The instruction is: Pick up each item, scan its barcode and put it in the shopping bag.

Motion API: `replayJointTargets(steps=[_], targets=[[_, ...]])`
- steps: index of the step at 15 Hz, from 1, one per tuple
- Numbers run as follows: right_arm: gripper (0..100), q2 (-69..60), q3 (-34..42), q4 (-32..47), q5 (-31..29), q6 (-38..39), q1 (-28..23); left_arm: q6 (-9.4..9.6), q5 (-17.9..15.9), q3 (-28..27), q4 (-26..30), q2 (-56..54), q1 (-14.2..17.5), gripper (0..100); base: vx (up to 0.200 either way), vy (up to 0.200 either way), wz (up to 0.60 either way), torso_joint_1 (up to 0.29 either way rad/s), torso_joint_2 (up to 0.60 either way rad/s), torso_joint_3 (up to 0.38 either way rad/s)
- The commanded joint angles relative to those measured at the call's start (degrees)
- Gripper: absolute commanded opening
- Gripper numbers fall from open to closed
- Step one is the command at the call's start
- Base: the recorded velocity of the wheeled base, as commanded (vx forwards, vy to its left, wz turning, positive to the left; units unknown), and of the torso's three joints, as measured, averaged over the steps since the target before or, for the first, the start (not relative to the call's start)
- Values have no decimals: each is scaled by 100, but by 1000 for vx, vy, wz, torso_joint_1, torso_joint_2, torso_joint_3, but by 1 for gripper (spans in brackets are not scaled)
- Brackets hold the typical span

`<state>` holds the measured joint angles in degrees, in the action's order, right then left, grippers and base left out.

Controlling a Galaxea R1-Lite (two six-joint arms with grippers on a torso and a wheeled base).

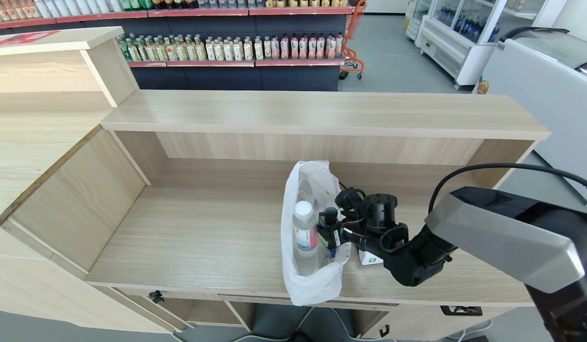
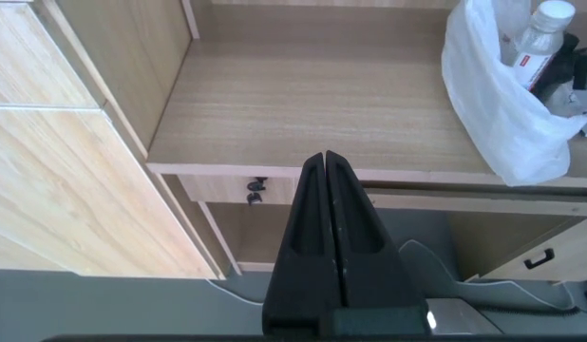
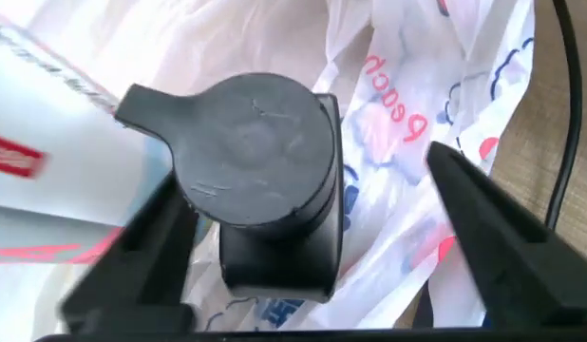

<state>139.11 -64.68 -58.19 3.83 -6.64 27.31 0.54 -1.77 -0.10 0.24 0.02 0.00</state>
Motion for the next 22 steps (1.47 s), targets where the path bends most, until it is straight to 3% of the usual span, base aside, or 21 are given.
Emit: replayJointTargets(steps=[1,7,10,11,14,19,22], targets=[[100,-165,44,-9,4,32,3,-1,1,1,2,6,0,0,0,0,0,0,0,0],[100,-2722,1793,35,-5,629,-270,8,1,1,2,-2,0,0,0,0,0,0,0,0],[100,-4524,3348,97,4,612,-762,-1,1,1,2,-2,0,0,0,0,0,0,0,0],[100,-5104,3621,325,-40,620,-903,-1,1,1,2,6,0,0,0,0,0,0,0,0],[100,-6862,3919,2189,-260,638,-1386,-1,1,1,2,6,0,0,0,0,0,0,0,0],[100,-9727,5967,2628,-1429,620,-1491,-1,1,1,2,6,0,0,0,0,0,0,0,0],[100,-10940,6468,2918,-1455,550,-1729,-1,-8,1,2,6,0,0,0,0,0,0,0,0]])
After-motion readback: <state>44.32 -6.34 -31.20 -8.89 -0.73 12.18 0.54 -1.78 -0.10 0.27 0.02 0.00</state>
